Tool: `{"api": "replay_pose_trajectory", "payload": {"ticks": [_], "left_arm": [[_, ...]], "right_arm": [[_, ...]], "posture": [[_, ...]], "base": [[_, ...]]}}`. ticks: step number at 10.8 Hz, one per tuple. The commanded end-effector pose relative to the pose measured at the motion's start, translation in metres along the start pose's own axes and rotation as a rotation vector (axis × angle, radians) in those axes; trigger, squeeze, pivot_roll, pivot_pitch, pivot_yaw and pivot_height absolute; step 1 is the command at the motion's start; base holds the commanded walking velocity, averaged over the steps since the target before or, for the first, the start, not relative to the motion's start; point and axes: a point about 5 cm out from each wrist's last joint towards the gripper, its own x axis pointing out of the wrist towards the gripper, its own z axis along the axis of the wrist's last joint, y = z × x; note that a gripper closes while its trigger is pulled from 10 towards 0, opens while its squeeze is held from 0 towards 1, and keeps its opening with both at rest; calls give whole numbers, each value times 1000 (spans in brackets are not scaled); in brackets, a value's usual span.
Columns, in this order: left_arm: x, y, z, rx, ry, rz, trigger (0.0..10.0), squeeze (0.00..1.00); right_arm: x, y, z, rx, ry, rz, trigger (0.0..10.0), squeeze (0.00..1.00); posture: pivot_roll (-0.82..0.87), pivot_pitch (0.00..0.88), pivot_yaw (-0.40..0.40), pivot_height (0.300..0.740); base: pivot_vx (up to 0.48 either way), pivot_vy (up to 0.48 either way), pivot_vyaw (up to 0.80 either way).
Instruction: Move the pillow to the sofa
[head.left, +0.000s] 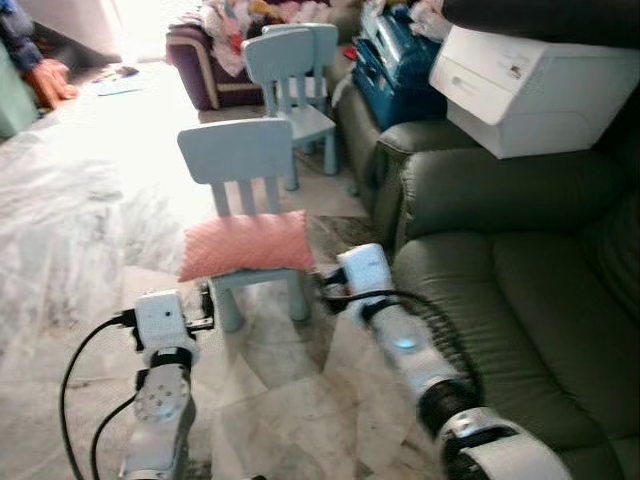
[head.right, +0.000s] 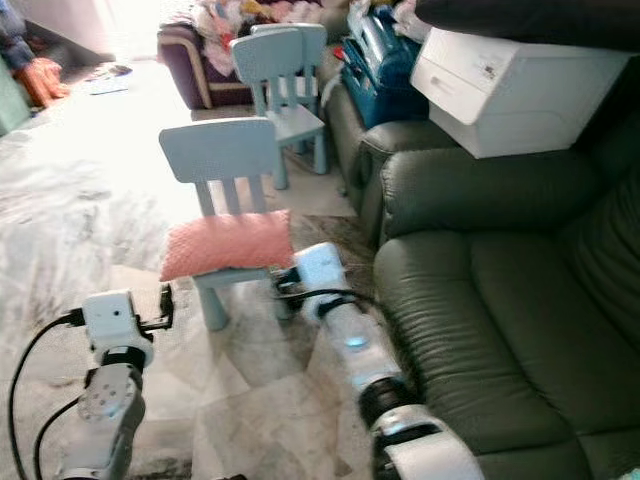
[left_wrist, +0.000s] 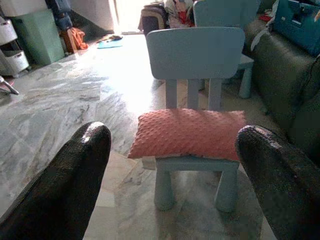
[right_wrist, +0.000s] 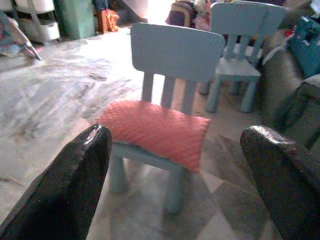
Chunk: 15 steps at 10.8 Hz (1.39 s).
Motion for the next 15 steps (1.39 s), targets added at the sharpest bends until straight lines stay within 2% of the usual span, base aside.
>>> {"api": "replay_pose_trajectory", "payload": {"ticks": [1, 4, 6, 9, 12, 15], "left_arm": [[-2, 3, -1, 6, 12, -1, 10000, 0], [6, -2, 3, 45, 25, -79, 10000, 0], [13, -6, 8, 54, 19, -111, 10000, 0], [9, -8, 5, 35, 23, -95, 10000, 0], [2, 1, 0, 19, 28, -42, 10000, 0], [1, 6, 0, 19, 26, -21, 10000, 0]], "right_arm": [[0, -4, 1, 4, -4, -11, 10000, 0], [1, -15, 4, 49, -12, -114, 10000, 0], [-2, -18, 0, 62, -6, -140, 10000, 0], [0, -14, 2, 53, -8, -109, 10000, 0], [2, -8, 3, 42, -5, -64, 10000, 0], [3, -5, 4, 41, -7, -43, 10000, 0]], "posture": [[-97, 65, 60, 740], [-108, 56, 144, 740], [-117, 56, 162, 740], [-110, 64, 123, 740], [-92, 72, 81, 740], [-91, 71, 65, 740]], "base": [[0, 0, 0], [0, 0, 0], [0, 0, 0], [0, 0, 0], [0, 0, 0], [0, 0, 0]]}}
